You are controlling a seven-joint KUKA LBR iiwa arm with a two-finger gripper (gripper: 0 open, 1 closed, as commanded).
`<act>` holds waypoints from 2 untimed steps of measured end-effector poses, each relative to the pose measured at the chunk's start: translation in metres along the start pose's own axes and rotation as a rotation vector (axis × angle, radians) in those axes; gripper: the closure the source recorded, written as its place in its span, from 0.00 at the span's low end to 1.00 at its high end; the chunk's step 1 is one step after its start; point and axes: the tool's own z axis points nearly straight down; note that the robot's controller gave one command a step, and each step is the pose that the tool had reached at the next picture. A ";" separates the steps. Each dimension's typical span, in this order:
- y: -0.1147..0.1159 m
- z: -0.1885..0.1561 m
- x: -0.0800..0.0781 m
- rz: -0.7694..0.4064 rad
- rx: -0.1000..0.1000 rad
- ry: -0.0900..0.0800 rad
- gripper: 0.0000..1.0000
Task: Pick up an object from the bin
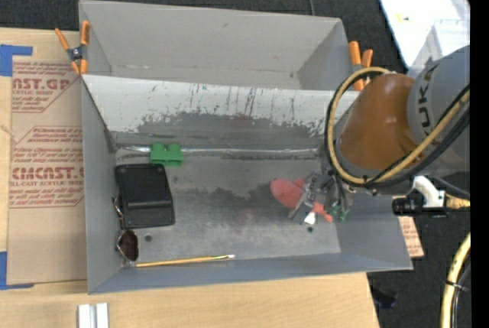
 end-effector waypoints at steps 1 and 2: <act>0.000 0.000 0.000 0.000 0.001 0.001 1.00; 0.000 -0.014 0.002 -0.001 0.002 0.006 1.00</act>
Offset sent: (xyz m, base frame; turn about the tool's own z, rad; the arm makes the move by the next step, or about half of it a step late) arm -0.0004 -0.0001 0.0391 -0.0001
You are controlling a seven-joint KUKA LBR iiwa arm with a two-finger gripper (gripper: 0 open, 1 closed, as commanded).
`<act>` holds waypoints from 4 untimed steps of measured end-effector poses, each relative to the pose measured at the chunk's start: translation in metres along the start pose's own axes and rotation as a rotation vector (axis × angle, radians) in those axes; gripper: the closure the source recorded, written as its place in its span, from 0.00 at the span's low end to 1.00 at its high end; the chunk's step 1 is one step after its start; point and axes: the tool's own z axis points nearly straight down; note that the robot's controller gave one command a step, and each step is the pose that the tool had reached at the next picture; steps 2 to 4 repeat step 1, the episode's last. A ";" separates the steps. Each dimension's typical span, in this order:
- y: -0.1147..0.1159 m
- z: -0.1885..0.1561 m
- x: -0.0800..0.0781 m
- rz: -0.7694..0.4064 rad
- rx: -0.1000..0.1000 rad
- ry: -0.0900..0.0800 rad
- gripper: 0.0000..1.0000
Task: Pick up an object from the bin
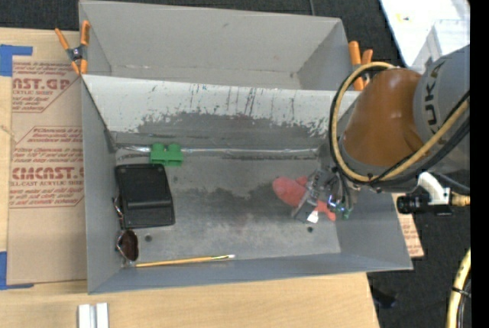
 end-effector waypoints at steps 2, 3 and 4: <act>0.001 -0.015 -0.001 -0.001 -0.002 -0.003 1.00; 0.001 -0.015 -0.001 -0.001 -0.002 -0.003 1.00; 0.001 -0.015 -0.001 -0.001 -0.002 -0.003 1.00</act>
Offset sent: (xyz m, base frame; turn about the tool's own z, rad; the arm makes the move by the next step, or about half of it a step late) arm 0.0010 0.0002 0.0571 -0.0005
